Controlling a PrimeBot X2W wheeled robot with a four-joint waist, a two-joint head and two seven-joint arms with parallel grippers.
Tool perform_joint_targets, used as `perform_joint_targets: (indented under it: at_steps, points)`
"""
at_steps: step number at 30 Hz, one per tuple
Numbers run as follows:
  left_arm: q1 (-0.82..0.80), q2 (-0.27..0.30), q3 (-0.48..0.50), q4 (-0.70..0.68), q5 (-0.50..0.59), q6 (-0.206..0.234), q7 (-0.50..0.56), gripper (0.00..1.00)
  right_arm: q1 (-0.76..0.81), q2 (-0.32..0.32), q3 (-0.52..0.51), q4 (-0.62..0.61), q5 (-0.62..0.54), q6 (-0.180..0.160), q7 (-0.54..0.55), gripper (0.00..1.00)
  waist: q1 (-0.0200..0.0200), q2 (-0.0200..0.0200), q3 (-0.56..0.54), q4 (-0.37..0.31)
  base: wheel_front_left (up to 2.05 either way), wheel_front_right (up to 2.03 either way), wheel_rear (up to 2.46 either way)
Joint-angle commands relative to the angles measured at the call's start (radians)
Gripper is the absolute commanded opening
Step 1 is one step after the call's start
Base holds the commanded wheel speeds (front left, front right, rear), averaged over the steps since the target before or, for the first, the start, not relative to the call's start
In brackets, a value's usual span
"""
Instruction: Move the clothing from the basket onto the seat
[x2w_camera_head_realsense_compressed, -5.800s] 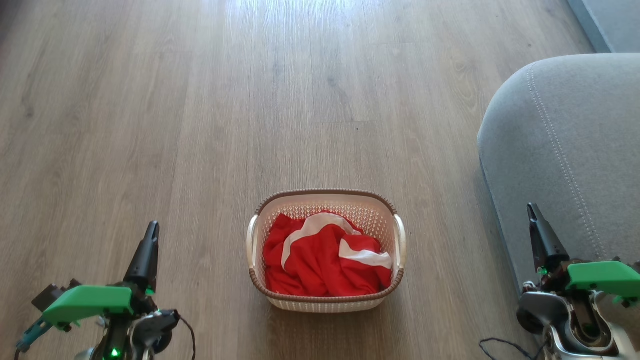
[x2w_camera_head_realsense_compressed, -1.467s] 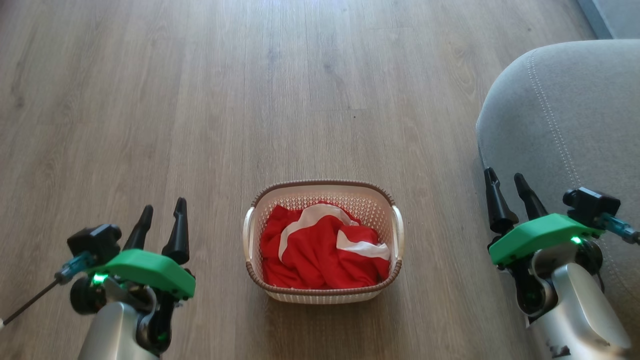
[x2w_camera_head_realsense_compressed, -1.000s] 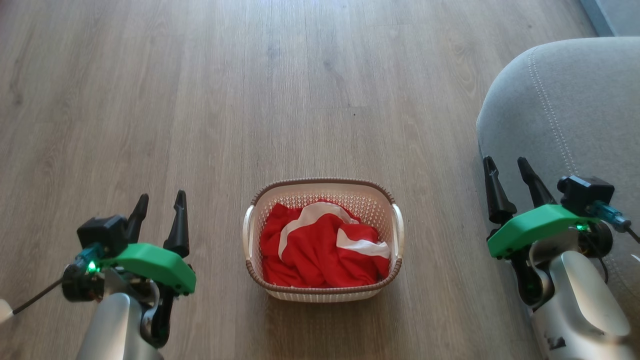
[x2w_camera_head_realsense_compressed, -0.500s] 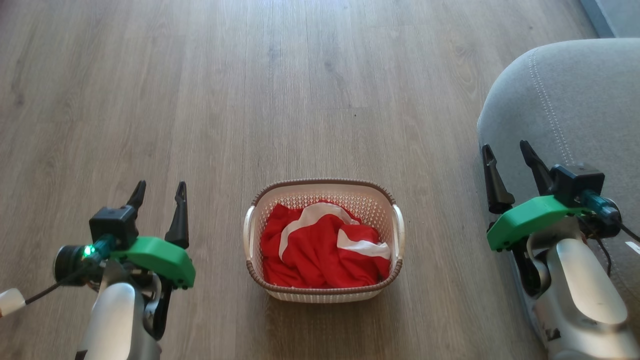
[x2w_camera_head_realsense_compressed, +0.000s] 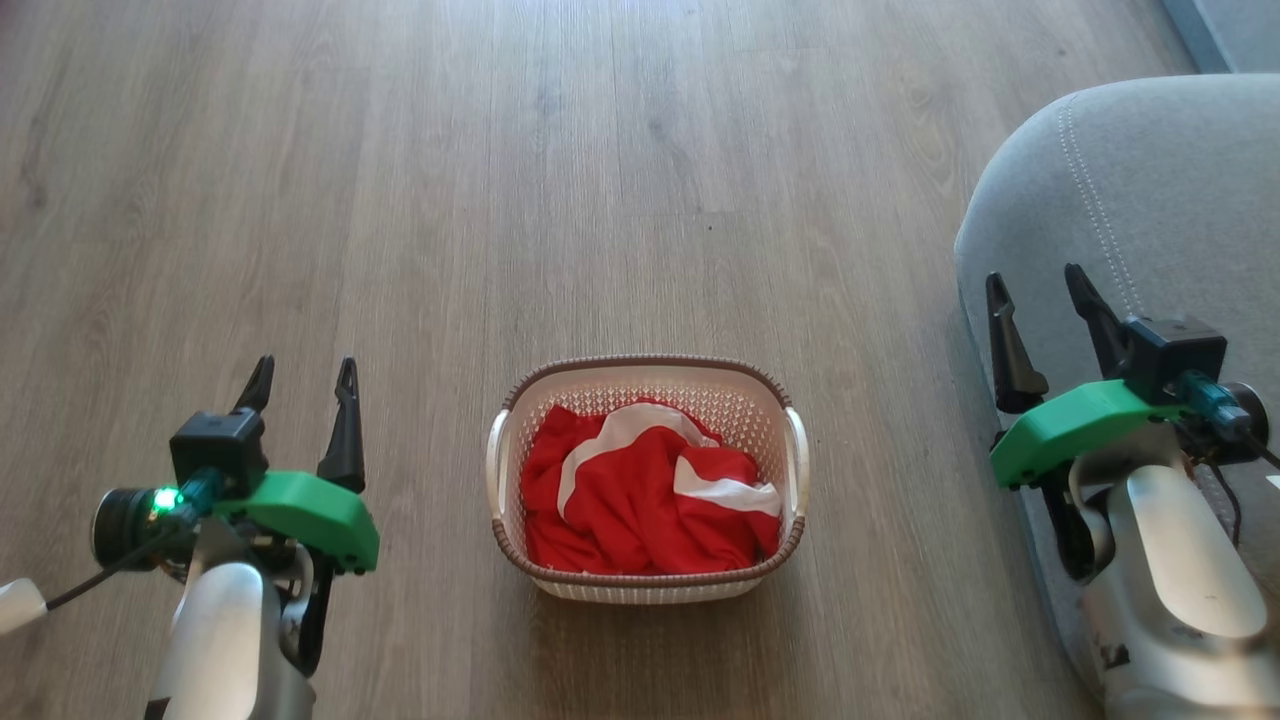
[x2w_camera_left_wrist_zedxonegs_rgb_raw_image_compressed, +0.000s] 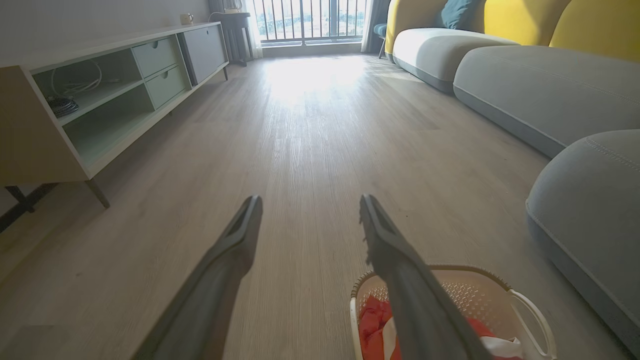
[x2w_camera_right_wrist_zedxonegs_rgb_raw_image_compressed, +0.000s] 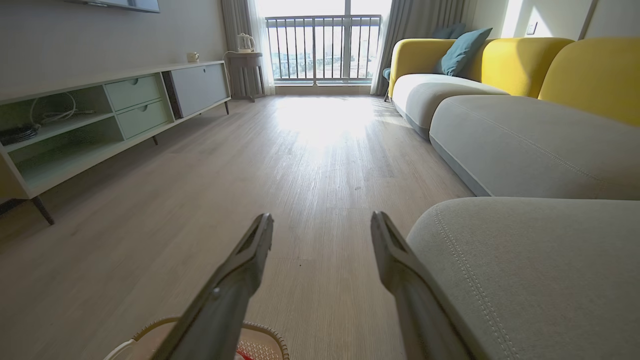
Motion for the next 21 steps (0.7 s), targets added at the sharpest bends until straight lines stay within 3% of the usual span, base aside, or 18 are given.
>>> perform_joint_targets:
  at_steps: [1,12,21]
  points:
    - [-0.053,0.014,0.038,-0.028,-0.003,0.001,-0.013,1.00,-0.041,0.002,0.016,-0.030,-0.010,0.000,-0.010,1.00,0.0000,0.0000,0.001,0.000,0.00,0.00,0.00]
    - [-0.056,0.004,0.050,-0.028,0.002,-0.011,-0.013,1.00,-0.047,0.011,0.011,-0.048,-0.009,0.000,-0.010,1.00,0.0000,0.0000,0.023,-0.008,0.00,0.00,0.00]
    - [-0.086,-0.004,0.030,-0.020,-0.008,-0.027,-0.013,1.00,-0.090,0.015,0.017,-0.100,-0.001,0.000,-0.010,1.00,0.0000,0.0000,0.116,-0.023,0.00,0.00,0.00]
